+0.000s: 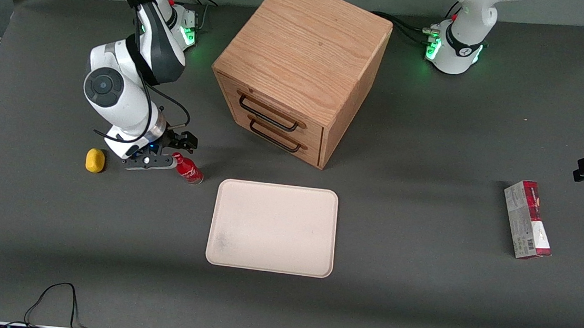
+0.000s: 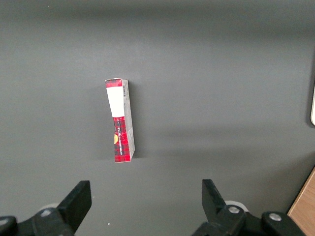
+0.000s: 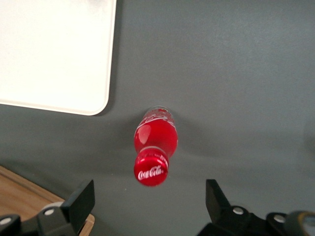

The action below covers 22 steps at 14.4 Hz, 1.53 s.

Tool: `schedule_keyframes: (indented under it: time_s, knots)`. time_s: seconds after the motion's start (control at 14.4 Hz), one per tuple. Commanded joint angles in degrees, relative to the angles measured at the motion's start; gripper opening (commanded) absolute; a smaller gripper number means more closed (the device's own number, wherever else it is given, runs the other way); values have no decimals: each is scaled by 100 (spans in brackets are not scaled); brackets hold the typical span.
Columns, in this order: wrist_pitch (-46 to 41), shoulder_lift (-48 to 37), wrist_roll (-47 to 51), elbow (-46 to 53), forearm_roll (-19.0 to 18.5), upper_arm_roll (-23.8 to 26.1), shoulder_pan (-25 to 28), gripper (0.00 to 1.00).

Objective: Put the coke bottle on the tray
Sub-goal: 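Lower the right gripper and close it around the bottle's cap end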

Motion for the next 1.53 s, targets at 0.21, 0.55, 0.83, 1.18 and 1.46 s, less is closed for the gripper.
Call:
schedule_keyframes:
  time_s: [0.21, 0.55, 0.83, 1.18, 1.46]
  knots:
    - [190, 202, 135, 60, 35, -58, 42, 100]
    - [155, 245, 161, 157, 27, -67, 25, 45]
    - [129, 246, 205, 183, 27, -67, 25, 3]
    - [-940, 184, 363, 945, 9, -67, 42, 0]
    - [-2496, 140, 355, 2176, -9, -85, 7, 0]
